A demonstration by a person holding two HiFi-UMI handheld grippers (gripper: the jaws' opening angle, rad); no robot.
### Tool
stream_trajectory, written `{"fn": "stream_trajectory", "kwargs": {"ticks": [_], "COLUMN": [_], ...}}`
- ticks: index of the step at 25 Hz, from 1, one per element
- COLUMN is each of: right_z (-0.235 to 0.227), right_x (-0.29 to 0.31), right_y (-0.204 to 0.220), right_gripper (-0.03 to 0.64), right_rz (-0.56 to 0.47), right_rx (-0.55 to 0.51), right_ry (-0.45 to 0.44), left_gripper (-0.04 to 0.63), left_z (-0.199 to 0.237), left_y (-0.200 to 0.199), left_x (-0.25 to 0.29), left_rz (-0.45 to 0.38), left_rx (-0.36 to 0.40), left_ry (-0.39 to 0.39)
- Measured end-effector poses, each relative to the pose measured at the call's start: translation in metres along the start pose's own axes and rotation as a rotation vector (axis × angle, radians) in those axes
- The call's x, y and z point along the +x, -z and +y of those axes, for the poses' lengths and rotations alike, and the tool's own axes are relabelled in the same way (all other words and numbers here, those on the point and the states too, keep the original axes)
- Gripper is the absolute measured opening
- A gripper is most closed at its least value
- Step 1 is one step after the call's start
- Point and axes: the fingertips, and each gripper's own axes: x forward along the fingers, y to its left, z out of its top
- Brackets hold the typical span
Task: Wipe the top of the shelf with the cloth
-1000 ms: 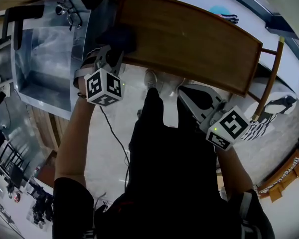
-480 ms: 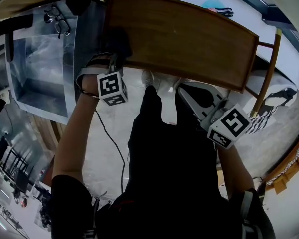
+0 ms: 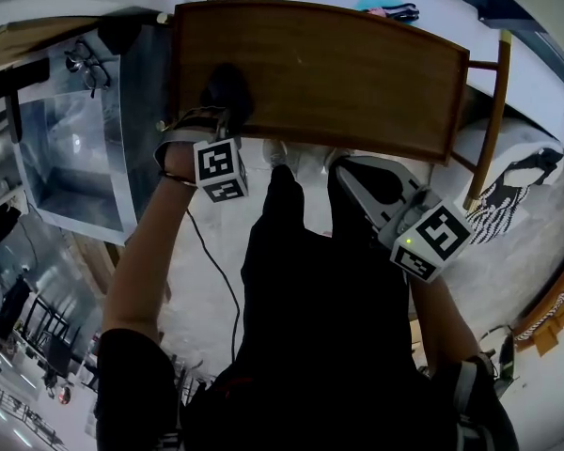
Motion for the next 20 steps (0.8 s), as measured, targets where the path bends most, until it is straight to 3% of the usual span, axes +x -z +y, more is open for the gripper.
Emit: {"fn": "stream_trajectory", "kwargs": {"ticks": [20], "right_z": [-0.059], "right_x": [-0.122], "right_y": [0.015], "right_gripper": [0.003], "right_rz": [-0.128], "right_rx": [0.069], "right_ry": [0.122], "left_gripper": [0.034], "left_z": [-0.011], "left_y": [-0.173], "left_x": [0.03], "left_rz": [-0.09], "left_rx": [0.169], "left_ry": [0.079]}}
